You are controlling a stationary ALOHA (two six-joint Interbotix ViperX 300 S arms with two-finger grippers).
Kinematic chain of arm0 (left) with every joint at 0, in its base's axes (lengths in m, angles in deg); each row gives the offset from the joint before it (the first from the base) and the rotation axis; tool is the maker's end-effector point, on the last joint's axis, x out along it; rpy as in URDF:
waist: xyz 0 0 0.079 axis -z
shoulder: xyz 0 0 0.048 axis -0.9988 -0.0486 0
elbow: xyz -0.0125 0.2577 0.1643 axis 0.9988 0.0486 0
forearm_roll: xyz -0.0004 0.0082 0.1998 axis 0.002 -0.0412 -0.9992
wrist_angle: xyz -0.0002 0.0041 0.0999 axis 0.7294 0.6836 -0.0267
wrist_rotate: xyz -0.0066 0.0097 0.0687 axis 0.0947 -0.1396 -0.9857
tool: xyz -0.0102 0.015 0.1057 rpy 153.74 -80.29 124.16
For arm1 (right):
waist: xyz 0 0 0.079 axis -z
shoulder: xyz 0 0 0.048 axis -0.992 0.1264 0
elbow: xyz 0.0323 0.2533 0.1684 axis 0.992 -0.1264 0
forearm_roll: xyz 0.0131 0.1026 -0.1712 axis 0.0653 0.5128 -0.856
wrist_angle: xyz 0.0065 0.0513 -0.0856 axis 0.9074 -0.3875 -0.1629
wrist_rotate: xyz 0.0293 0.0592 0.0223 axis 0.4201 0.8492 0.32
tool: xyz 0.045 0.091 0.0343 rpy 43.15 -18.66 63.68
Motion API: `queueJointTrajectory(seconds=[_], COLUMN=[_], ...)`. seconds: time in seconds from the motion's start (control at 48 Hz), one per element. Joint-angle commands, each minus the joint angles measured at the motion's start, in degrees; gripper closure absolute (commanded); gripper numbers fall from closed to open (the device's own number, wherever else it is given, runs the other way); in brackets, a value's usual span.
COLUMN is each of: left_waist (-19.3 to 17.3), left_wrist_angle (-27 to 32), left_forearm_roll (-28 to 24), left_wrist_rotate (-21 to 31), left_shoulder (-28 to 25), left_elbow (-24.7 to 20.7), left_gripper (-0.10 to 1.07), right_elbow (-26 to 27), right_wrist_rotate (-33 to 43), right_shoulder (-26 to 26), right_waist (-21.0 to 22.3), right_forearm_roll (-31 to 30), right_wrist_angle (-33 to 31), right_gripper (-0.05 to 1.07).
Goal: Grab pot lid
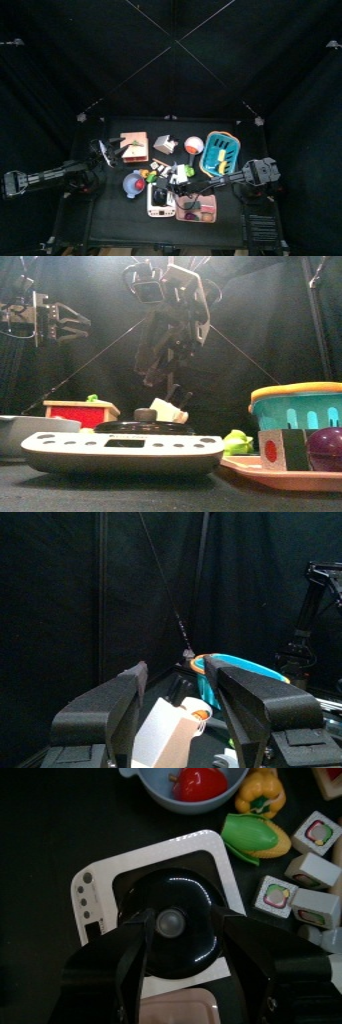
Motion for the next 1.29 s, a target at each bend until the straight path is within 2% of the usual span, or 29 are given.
queueJointTrajectory(seconds=[0.0,0.792,1.271], left_waist=[0.0,-0.09,-0.09], left_wrist_angle=[-0.26,0.0,0.0], left_forearm_roll=[0.0,0.0,0.0], left_wrist_rotate=[-0.09,-0.09,-0.09], left_shoulder=[-0.18,-0.18,-0.18], left_elbow=[-0.62,-0.62,-0.62], left_gripper=[0.12,0.12,0.12], right_elbow=[0.44,1.85,2.11], right_wrist_rotate=[-0.26,-0.26,-0.26], right_shoulder=[-0.09,4.48,4.57], right_waist=[-0.26,-1.05,-0.97], right_forearm_roll=[-0.09,-0.09,0.09], right_wrist_angle=[0.44,0.35,0.18], right_gripper=[0.19,0.19,0.23])
